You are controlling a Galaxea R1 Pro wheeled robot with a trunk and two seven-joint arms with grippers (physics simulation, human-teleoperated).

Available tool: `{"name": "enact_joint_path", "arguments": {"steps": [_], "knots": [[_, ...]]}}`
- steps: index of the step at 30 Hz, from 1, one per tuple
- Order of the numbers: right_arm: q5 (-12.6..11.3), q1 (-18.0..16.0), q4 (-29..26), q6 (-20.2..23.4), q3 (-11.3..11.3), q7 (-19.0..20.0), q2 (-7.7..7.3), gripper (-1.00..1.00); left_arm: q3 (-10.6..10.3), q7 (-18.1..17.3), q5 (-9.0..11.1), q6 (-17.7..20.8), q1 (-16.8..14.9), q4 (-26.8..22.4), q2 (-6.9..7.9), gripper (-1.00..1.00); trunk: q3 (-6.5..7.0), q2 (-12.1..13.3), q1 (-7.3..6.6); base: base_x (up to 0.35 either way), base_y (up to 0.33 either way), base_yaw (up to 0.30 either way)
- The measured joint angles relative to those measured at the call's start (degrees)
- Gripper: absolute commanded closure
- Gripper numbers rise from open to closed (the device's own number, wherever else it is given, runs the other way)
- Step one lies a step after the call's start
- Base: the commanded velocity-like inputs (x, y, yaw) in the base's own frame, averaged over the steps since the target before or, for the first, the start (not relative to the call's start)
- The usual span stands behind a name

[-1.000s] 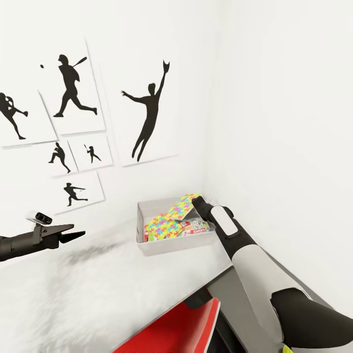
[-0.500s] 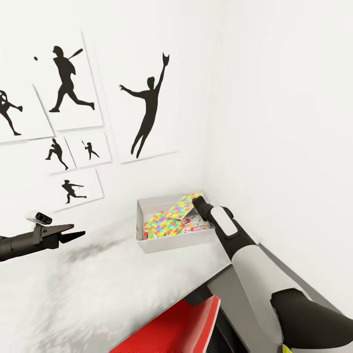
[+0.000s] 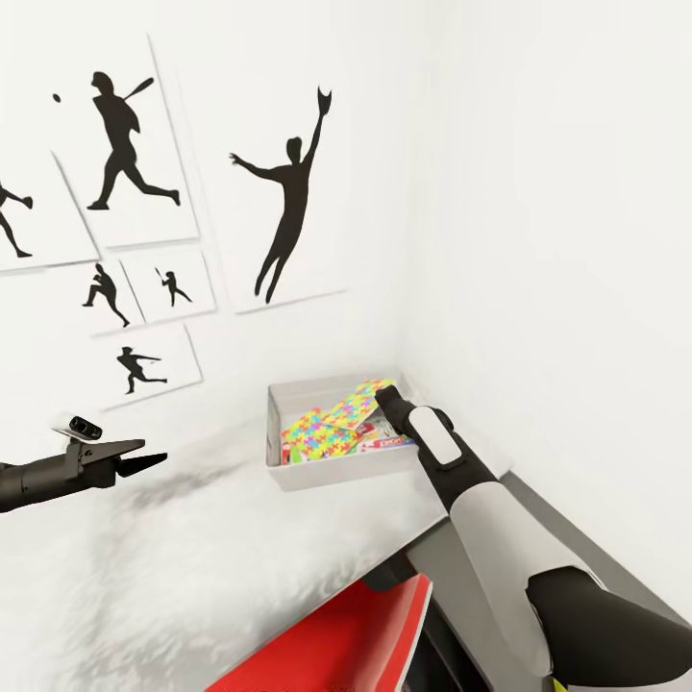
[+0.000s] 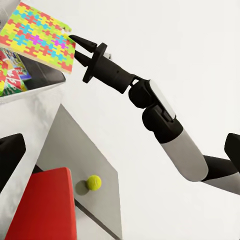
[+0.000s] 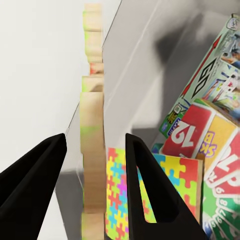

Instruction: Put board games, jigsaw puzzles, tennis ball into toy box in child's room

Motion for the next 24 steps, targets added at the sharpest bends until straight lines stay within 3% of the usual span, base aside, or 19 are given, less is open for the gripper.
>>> {"name": "enact_joint_path", "arguments": {"steps": [24], "knots": [[-0.07,-0.02,-0.02,0.03,0.34,0.23,0.0,1.0,0.0,0.0,0.0,0.0,0.0,0.0,0.0,-1.0,-2.22,0.0,0.0,0.0,0.0,0.0]]}}
